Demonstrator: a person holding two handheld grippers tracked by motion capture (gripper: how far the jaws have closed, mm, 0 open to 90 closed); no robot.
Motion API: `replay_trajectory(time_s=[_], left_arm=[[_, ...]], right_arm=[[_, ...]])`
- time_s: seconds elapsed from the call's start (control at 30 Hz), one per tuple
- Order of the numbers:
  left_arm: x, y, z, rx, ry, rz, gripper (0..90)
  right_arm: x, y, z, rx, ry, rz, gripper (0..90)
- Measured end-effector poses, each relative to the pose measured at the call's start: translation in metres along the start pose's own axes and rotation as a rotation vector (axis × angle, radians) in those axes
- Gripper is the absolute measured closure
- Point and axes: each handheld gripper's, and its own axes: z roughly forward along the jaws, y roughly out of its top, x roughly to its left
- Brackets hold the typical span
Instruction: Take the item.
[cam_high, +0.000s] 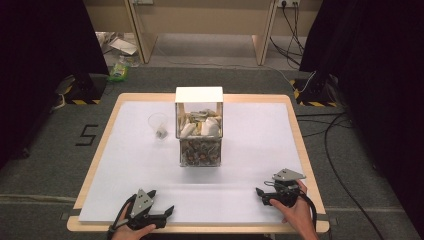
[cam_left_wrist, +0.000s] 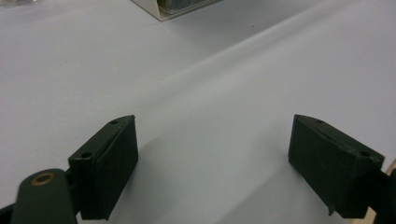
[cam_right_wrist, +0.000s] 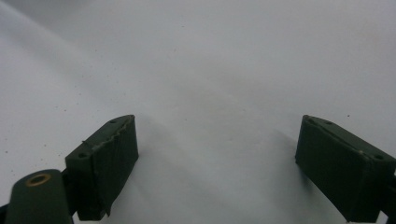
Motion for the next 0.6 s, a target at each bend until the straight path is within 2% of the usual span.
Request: replay_trajectory(time_s=[0.17,0.6], left_arm=[[-0.0014,-0.005,-0.0006,-0.034,0.01,-0.01,15.0],[-0.0018,-0.0063,-0.0005,-0.044,0.013,-0.012,15.0]], right_arm=[[0.0002,0.0,0.0001,-0.001,-0.001,0.001,13.6],[0.0001,0.0,0.0,0.0,0.0,0.001,13.6]])
